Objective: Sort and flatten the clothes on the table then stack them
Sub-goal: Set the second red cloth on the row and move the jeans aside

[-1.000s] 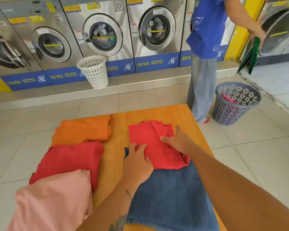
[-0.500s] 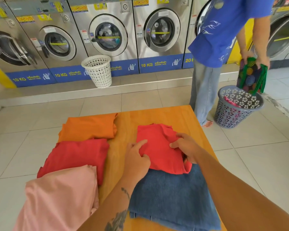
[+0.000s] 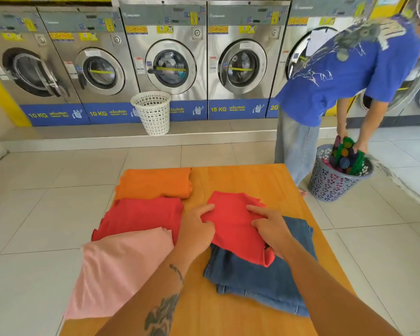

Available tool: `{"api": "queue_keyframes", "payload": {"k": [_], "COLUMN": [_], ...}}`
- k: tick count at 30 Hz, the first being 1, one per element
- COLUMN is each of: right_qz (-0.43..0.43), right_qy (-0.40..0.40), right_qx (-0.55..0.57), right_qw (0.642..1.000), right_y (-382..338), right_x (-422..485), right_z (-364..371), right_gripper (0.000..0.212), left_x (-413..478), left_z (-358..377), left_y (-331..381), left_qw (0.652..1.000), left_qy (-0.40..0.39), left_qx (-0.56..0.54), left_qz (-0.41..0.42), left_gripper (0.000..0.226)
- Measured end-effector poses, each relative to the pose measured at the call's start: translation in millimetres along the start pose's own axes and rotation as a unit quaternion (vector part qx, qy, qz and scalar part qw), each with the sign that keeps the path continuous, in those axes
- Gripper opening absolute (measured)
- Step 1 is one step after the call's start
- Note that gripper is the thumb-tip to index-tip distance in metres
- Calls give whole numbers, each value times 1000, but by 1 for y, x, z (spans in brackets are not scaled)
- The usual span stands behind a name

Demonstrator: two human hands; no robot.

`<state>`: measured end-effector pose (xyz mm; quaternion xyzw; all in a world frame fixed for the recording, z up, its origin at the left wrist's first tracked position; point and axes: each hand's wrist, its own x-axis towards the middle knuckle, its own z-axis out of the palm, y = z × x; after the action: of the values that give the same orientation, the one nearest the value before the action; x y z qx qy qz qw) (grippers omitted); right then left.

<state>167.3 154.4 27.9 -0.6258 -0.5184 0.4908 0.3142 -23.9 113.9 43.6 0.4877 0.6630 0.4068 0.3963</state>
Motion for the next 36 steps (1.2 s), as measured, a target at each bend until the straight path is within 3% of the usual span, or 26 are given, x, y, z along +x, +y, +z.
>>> {"api": "queue_keyframes", "payload": {"k": [9,16,20,24,28,36], "right_qz": [-50,-74,-32,27,80,98], "right_qy": [-17,1,-24,-32,-64,-45], "right_qx": [57,39,24,23,60,106], "right_qw": [997,996,999,999,993,989], "right_y": [-52,-54,-20,-10,-10,-20], "right_x": [-61,-113,-138,-144,-138,-144], "right_z": [102,189,223,230,229,234], "right_gripper": [47,50,51,47,47,49], "left_x": [-58,-95,-112,-127,-135,-135], "left_z": [-130,-206,-222,-211,-201,-186], "left_y": [-29,-73,-111,-133,-146,-145], "left_qw": [994,995,996,990,954,923], "left_qy": [62,81,63,117,217,181], "left_qx": [44,35,57,-46,-149,-289], "left_qz": [73,39,6,-66,-143,-181], "left_gripper": [53,57,63,53,40,54]}}
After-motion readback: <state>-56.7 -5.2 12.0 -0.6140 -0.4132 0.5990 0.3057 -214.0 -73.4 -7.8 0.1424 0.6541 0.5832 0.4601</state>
